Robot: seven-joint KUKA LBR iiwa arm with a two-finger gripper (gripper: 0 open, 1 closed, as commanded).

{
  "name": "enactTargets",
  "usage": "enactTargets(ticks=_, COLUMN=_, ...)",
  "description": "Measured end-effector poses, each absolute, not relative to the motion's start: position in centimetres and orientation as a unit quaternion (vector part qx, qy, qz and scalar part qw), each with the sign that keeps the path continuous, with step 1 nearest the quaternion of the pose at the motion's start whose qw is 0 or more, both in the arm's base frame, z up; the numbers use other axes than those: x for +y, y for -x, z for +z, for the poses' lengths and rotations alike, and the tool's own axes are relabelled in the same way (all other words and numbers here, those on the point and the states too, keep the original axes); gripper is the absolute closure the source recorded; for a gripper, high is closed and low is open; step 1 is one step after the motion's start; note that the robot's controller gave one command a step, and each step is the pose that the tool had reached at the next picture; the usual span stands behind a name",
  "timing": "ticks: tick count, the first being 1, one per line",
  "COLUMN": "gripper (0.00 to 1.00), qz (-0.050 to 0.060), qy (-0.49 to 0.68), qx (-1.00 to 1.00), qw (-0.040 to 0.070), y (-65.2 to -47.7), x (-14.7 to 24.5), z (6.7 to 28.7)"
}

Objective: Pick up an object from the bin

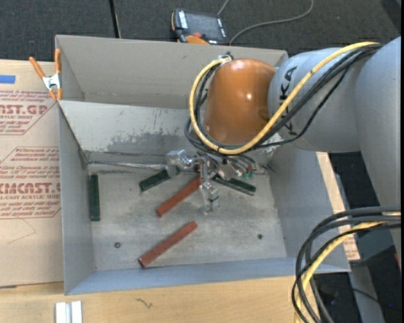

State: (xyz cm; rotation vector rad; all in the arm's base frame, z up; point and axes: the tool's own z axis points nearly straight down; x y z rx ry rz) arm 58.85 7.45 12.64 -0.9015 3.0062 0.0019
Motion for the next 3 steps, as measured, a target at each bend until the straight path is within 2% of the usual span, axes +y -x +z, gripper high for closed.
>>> enactTargets(ticks=1, gripper=0.00, qz=0.000, qy=0.037, qx=0.999, qw=0.000, y=-56.4, x=6.8, z=6.9)
enactTargets(ticks=2, gripper=1.00, qz=0.001, qy=0.038, qx=0.999, qw=0.002, y=-56.5, x=6.8, z=7.0)
enactTargets(ticks=3, gripper=1.00, qz=0.001, qy=0.044, qx=0.999, qw=0.006, y=-58.6, x=9.8, z=20.5)
